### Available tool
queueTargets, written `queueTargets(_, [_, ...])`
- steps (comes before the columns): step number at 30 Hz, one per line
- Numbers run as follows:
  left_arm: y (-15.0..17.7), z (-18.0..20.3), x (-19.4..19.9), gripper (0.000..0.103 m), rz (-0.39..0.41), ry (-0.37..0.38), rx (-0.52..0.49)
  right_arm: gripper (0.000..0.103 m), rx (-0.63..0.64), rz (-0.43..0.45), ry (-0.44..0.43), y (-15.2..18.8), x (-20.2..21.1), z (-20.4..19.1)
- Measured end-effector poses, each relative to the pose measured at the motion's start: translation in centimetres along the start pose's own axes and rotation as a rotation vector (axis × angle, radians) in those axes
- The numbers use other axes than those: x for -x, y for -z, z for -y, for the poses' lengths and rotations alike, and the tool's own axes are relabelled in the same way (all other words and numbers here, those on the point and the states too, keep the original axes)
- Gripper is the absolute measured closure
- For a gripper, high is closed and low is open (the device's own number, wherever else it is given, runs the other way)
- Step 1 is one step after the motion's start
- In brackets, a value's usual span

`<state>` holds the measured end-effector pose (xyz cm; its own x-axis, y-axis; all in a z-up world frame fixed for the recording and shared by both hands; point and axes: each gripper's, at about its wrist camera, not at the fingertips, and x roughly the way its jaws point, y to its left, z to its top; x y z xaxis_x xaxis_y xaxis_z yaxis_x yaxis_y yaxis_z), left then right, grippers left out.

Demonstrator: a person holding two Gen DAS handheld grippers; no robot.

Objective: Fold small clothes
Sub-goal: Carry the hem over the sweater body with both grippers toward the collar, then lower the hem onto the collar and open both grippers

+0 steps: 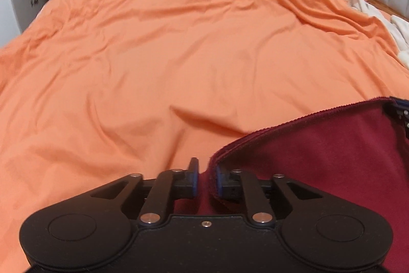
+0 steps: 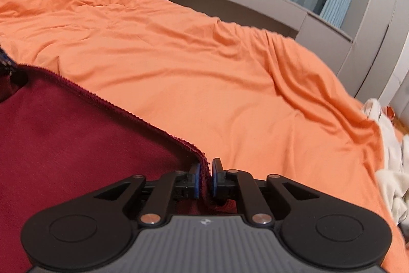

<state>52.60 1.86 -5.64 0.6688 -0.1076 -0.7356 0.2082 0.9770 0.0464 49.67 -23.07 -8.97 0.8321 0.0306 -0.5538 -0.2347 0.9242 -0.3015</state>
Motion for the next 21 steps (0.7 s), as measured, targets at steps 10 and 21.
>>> queueTargets(10, [-0.5,-3.7,2.9,0.025,0.006,0.065,0.205,0.015,-0.111,-0.040,0.074,0.2,0.3,3.1])
queueTargets(21, [2.9,-0.9,5.0,0.003,-0.018,0.084,0.023,0.000,-0.126,0.001,0.033,2.4,4.8,4.7])
